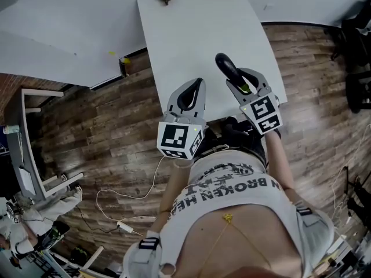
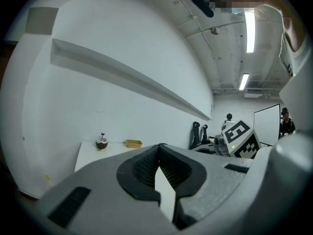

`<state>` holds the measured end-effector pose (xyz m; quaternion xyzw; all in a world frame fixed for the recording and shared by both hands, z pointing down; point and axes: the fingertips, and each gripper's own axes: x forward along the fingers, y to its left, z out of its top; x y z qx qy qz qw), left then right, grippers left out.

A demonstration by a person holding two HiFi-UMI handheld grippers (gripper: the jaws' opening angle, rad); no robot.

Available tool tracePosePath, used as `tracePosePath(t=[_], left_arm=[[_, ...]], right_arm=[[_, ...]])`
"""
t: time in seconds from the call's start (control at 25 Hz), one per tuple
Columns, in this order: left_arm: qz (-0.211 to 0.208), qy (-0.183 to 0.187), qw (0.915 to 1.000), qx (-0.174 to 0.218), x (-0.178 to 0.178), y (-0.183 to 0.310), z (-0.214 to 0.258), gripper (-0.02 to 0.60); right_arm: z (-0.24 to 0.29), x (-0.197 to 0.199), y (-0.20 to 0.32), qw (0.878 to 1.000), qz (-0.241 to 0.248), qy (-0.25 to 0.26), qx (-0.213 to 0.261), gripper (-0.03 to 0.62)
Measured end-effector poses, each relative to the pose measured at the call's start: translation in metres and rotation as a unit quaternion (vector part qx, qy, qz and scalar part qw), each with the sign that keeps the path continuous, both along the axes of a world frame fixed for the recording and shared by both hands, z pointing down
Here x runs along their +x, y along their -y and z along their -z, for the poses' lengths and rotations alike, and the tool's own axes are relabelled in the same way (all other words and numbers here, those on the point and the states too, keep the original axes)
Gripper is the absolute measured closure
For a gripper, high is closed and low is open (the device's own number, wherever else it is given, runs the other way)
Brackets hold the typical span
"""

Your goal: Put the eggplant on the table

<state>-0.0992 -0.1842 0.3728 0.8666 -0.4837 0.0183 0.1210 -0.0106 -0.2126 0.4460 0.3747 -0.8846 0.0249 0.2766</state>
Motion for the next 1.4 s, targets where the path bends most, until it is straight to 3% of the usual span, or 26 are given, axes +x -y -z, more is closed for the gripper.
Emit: tracePosePath(t=[0.52, 1.4], left_arm=[[0.056, 0.001, 0.9984, -0.009, 0.024, 0.022, 0.001, 0.575], [0.075, 0.008, 0.9970, -0.014, 0.024, 0.022, -0.002, 0.575]], right_arm=[[0.000, 0.021, 0.029, 0.998, 0.054, -0.001, -0.009, 0.419], [-0.020, 0.018, 0.036, 0.996, 0.085, -0.011, -0.026, 0.419]])
